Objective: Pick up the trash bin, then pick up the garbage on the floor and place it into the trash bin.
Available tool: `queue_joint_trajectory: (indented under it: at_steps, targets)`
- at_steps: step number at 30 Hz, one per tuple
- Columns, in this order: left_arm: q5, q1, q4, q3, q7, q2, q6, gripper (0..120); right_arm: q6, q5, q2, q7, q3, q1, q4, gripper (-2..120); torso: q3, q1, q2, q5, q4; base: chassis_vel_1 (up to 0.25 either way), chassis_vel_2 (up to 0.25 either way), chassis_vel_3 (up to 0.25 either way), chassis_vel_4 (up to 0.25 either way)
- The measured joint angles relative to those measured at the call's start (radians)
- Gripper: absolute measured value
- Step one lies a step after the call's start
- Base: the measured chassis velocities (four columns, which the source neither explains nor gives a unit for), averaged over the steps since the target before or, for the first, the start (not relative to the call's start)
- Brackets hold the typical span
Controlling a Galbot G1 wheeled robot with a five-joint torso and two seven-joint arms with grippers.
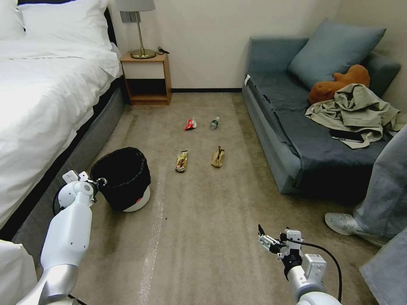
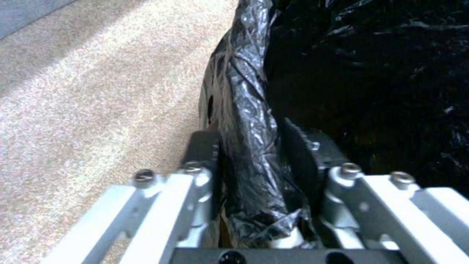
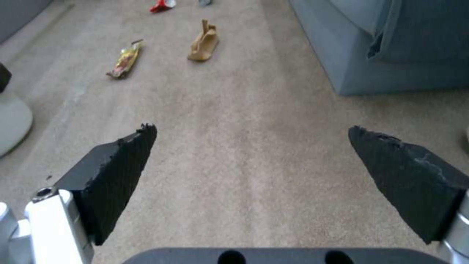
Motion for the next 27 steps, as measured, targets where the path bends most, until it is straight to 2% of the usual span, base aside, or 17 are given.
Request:
queue_joint_trajectory:
  at_steps: [4, 5, 6, 7, 9, 10, 12, 13, 15, 16, 18, 19, 21, 24, 25, 26, 27]
  targets:
    - [0.012, 0.029, -0.036, -0.007, -0.002, -0.002, -0.003, 12, 0.002, 0.011, -0.009, 0.001, 0.002, -0.010, 0.004, 100, 0.000, 0.000, 0.000, -0.0008, 0.0000, 0.000, 0.000, 0.000, 0.000]
    - [0.012, 0.029, -0.036, -0.007, -0.002, -0.002, -0.003, 12, 0.002, 0.011, -0.009, 0.001, 0.002, -0.010, 0.004, 100, 0.000, 0.000, 0.000, -0.0008, 0.0000, 0.000, 0.000, 0.000, 0.000]
    - [0.017, 0.050, -0.068, -0.012, 0.000, -0.002, -0.001, 5, 0.003, 0.012, -0.013, 0.001, 0.003, -0.013, 0.004, 100, 0.000, 0.000, 0.000, -0.0014, 0.0000, 0.000, 0.000, 0.000, 0.000]
    - [0.017, 0.050, -0.068, -0.012, 0.000, -0.002, -0.001, 5, 0.003, 0.012, -0.013, 0.001, 0.003, -0.013, 0.004, 100, 0.000, 0.000, 0.000, -0.0014, 0.0000, 0.000, 0.000, 0.000, 0.000]
    - [0.028, 0.099, -0.156, -0.025, -0.001, 0.001, 0.000, 2, 0.005, 0.013, -0.020, 0.002, 0.003, -0.017, 0.005, 100, 0.000, 0.000, 0.000, -0.0008, -0.0002, 0.000, 0.000, 0.000, 0.000]
    - [0.028, 0.099, -0.156, -0.025, -0.001, 0.001, 0.000, 2, 0.005, 0.013, -0.020, 0.002, 0.003, -0.017, 0.005, 100, 0.000, 0.000, 0.000, -0.0008, -0.0002, 0.000, 0.000, 0.000, 0.000]
    - [0.029, 0.141, -0.239, -0.035, -0.002, 0.004, 0.001, 2, 0.008, 0.013, -0.025, 0.002, 0.001, -0.018, 0.005, 100, 0.000, 0.000, 0.000, -0.0008, 0.0001, 0.000, 0.000, 0.000, 0.000]
    - [0.029, 0.141, -0.239, -0.035, -0.002, 0.004, 0.001, 2, 0.008, 0.013, -0.025, 0.002, 0.001, -0.018, 0.005, 100, 0.000, 0.000, 0.000, -0.0008, 0.0001, 0.000, 0.000, 0.000, 0.000]
    - [0.031, 0.204, -0.361, -0.052, -0.004, 0.006, 0.003, 2, 0.015, 0.014, -0.031, 0.002, -0.005, -0.020, 0.006, 100, 0.000, 0.000, 0.000, -0.0003, -0.0001, 0.000, 0.000, 0.000, 0.000]
    - [0.031, 0.204, -0.361, -0.052, -0.004, 0.006, 0.003, 2, 0.015, 0.014, -0.031, 0.002, -0.005, -0.020, 0.006, 100, 0.000, 0.000, 0.000, -0.0003, -0.0001, 0.000, 0.000, 0.000, 0.000]
    - [0.042, 0.276, -0.481, -0.074, -0.006, 0.007, 0.006, 2, 0.028, 0.016, -0.037, 0.001, -0.011, -0.020, 0.005, 100, 0.000, 0.000, 0.000, -0.0006, -0.0002, 0.000, 0.000, 0.000, 0.000]
    - [0.042, 0.276, -0.481, -0.074, -0.006, 0.007, 0.006, 2, 0.028, 0.016, -0.037, 0.001, -0.011, -0.020, 0.005, 100, 0.000, 0.000, 0.000, -0.0006, -0.0002, 0.000, 0.000, 0.000, 0.000]
    - [0.050, 0.349, -0.612, -0.104, -0.010, 0.002, 0.015, 2, 0.051, 0.028, -0.039, 0.006, -0.022, -0.017, 0.001, 100, 0.000, 0.000, 0.000, -0.0006, 0.0002, 0.000, 0.000, 0.000, 0.000]
    - [0.051, 0.369, -0.652, -0.112, -0.010, 0.000, 0.018, 2, 0.060, 0.035, -0.039, 0.011, -0.027, -0.015, -0.002, 100, 0.000, 0.000, 0.000, -0.0004, 0.0000, 0.000, 0.000, 0.000, 0.000]
    - [0.092, 0.447, -0.796, -0.153, 0.002, -0.014, 0.027, 2, 0.103, 0.041, -0.038, 0.015, -0.041, -0.004, -0.014, 100, 0.000, 0.000, 0.000, -0.0002, -0.0003, 0.000, 0.000, 0.000, 0.000]
    - [0.143, 0.497, -0.867, -0.183, 0.021, -0.027, 0.028, 2, 0.125, 0.038, -0.039, 0.007, -0.048, 0.002, -0.020, 100, 0.000, 0.000, 0.000, -0.0003, -0.0001, 0.000, 0.000, 0.000, 0.000]
    - [0.157, 0.508, -0.879, -0.189, 0.027, -0.030, 0.027, 2, 0.129, 0.037, -0.039, 0.004, -0.050, 0.003, -0.022, 100, 0.000, 0.000, 0.000, -0.0002, 0.0001, 0.000, 0.000, 0.000, 0.000]
